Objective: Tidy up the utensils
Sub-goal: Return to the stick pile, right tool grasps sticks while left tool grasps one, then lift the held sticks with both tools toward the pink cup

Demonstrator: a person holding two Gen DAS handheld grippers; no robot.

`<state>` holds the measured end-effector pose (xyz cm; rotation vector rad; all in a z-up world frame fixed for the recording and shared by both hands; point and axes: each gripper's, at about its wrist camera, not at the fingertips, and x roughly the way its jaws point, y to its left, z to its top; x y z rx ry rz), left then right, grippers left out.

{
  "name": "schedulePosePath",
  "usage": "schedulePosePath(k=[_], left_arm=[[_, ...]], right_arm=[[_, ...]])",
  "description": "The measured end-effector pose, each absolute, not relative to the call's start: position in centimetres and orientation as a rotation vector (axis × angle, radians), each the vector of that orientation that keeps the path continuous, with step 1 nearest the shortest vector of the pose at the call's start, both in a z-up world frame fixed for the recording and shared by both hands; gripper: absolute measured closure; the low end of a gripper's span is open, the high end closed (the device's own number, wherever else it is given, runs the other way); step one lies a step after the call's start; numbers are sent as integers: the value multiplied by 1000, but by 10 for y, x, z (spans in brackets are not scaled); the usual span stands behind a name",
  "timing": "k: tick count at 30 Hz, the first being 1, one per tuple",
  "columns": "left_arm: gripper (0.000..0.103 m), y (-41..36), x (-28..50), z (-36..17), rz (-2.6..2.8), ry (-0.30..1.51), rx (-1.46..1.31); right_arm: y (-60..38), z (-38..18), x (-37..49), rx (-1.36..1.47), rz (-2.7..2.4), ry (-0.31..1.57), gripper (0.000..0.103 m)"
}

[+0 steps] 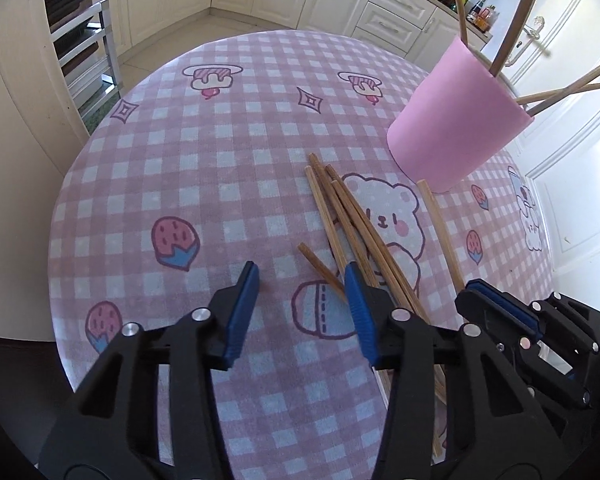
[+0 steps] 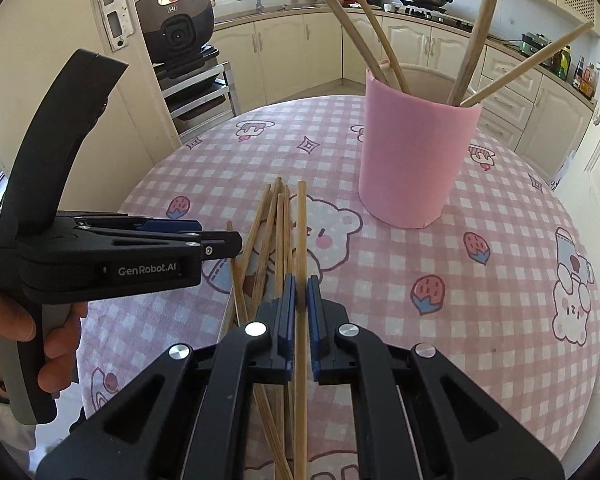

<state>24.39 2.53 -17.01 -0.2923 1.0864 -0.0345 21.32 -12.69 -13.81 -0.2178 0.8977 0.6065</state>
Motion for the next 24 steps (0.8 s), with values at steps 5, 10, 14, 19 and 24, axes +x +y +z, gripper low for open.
schedulePosePath(k=[5,10,14,19,24], left_arm=[[69,18,248,-170,-33,1102,-256],[78,14,250,-171,-25,1094,-226],[89,15,248,-172,-38,1079,-241],[97,12,244,-166,-86,1050,-259],[97,6,238,-143,-126,986,-247]], right_arm=[[-129,-137,212,-207,610,895,98],[-131,-137,209,-203,608,894,98],[-135,-136,208,-191,606,893,98],[-141,-133,206,-182,595,888,98],[-151,-123,203,-141,599,874,98]])
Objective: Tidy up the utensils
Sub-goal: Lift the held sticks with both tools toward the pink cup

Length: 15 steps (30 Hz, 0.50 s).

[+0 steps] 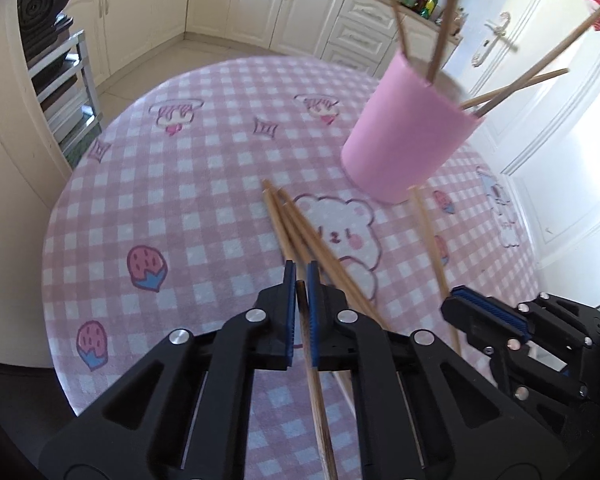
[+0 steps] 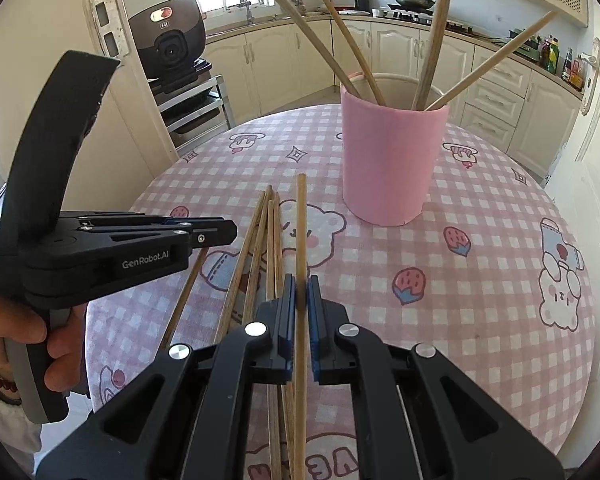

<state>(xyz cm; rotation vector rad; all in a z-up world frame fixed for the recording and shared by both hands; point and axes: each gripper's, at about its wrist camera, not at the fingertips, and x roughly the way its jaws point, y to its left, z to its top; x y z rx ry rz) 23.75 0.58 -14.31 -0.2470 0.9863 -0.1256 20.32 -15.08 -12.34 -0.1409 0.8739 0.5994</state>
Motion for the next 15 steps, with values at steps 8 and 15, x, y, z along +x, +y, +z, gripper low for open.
schedulePosePath(k=[8,15], left_arm=[[98,-1,217,-73,-182,813,-213],[98,-10,209,-30,-225,763,-147]], right_arm=[[-164,-81,195,-28,631,759,98],[-166,-53,189,-27,633,693,98]])
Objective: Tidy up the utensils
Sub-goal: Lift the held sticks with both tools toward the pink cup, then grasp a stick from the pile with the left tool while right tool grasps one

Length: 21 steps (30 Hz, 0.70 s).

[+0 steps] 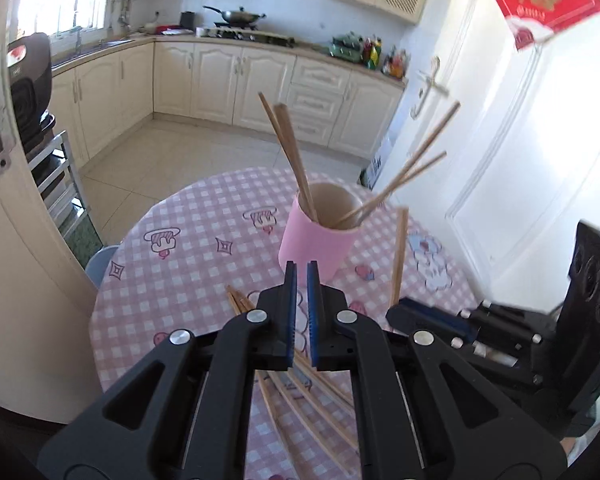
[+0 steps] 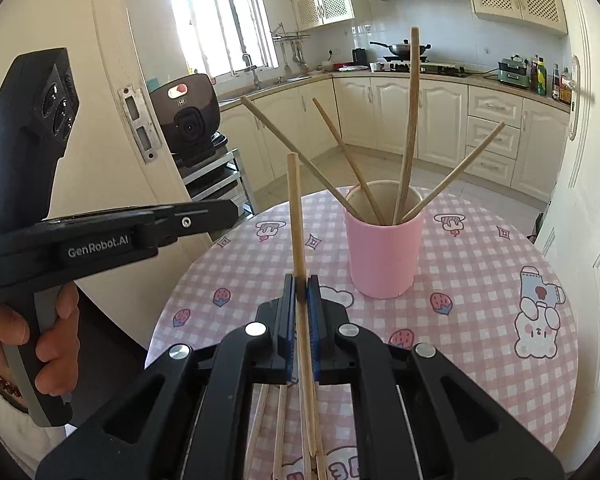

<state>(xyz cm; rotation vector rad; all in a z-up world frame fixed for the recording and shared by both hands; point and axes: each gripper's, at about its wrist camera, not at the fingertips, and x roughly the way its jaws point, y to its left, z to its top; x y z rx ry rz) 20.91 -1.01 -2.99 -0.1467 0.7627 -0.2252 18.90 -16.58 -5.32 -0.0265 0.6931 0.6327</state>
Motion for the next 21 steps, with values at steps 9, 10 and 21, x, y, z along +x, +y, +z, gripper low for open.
schedulePosePath(k=[9,10,21], left_arm=[[95,-3,218,-80,-175,945,-149],[83,-2,218,-87,-174,965,-153],[64,-4,225,-155,-154,1131,-120]], right_arm=[[-155,-68,208,-75,614,821,99],[-154,-72,209,-83,611,834,99],[-145,-126,221,-147,570,998,100]])
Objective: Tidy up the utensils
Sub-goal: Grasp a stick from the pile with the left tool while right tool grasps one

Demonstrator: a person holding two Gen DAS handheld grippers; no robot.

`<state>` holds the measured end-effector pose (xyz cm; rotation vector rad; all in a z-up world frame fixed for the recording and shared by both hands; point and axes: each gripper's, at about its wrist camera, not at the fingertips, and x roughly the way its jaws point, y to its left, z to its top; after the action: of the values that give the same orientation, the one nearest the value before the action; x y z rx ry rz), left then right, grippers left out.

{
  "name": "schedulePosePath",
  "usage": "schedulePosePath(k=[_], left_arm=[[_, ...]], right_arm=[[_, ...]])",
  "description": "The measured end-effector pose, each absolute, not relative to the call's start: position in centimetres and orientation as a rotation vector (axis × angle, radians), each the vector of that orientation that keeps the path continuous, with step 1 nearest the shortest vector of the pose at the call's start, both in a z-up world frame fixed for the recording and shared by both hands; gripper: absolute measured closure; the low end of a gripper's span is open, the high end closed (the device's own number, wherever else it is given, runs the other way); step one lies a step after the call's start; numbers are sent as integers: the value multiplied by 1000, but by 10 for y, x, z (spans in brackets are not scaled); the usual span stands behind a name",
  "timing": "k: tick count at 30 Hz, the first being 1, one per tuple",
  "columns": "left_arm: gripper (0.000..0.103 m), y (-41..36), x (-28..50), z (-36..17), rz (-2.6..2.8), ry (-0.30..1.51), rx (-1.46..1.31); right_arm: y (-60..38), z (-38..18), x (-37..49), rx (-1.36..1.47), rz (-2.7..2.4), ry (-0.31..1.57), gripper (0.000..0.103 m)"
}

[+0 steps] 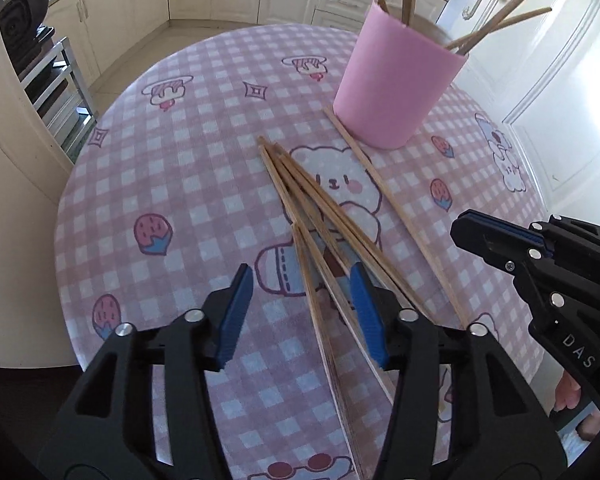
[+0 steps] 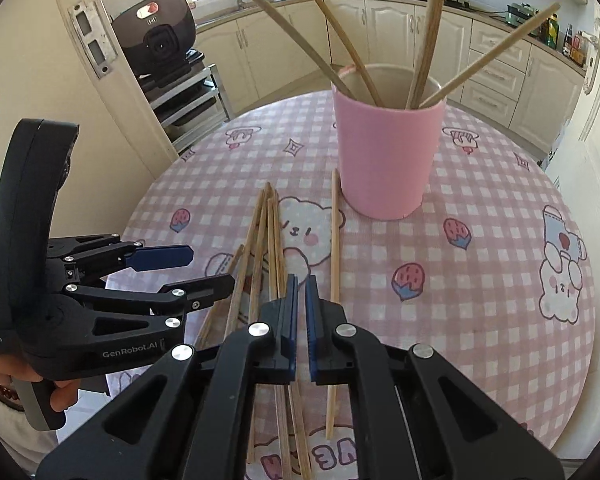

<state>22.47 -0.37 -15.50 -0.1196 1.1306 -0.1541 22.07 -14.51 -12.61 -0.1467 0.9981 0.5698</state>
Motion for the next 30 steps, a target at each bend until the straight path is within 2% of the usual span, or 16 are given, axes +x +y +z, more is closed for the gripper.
schedulePosePath(k=[1,5,7,9,16,30], left_arm=[[69,-5,225,-160,-158,1150,-110],[72,-3,224,-168,-159,1145,-109],[86,-3,224,-169,-149,1142,-96],[90,-3,225,-171,-150,1137,-78],[97,3,235,-173,-153,1113,-90],[98,37,275,-170,-88,1096,-131]], right_arm=[[-146,-128,221,-148,557,999,99],[-151,-131,226,-151,536,1004,98],[-152,-133,231,-149,532,1009,98],[-150,-135,235,-148,533,1019,98],[-137,-144,257,-151,522,1052,98],[-103,-164,299,-252,450,1085,92]])
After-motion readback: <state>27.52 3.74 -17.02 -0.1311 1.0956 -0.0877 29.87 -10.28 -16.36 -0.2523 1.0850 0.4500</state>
